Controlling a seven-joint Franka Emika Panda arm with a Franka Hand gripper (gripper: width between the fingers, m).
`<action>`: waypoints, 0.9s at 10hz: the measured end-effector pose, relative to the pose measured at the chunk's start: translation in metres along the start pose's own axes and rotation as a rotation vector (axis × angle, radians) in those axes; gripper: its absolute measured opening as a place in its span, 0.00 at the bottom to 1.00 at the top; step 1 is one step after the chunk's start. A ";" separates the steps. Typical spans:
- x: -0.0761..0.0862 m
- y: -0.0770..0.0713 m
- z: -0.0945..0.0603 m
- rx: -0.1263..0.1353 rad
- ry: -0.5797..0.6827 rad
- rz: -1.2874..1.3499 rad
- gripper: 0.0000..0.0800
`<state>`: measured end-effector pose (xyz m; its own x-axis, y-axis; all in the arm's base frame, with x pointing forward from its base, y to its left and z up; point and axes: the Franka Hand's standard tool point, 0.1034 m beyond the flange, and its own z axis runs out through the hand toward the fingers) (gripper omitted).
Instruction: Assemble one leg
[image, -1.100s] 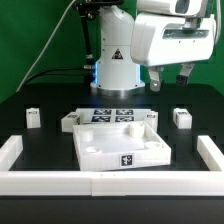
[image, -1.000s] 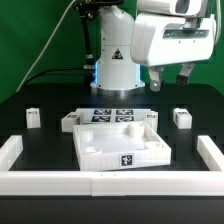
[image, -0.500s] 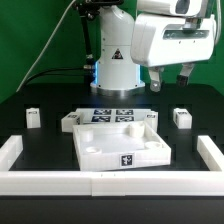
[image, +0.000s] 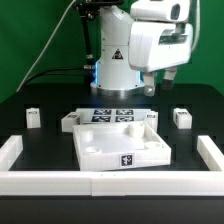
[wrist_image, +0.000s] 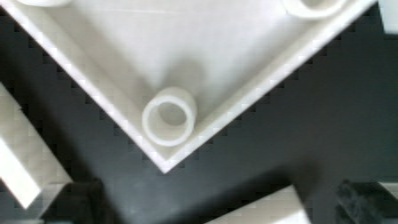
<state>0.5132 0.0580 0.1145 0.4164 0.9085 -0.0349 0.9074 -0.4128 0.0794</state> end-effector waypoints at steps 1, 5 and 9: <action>-0.012 0.000 0.008 0.002 0.012 -0.090 0.81; -0.026 0.003 0.021 -0.007 0.027 -0.227 0.81; -0.043 0.000 0.032 -0.038 0.050 -0.417 0.81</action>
Offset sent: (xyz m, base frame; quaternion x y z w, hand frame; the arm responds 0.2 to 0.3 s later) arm 0.0000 0.0000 0.0000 0.0000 0.0000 0.0000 1.0000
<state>0.4970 0.0167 0.0842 0.0095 0.9997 -0.0237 0.9944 -0.0070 0.1059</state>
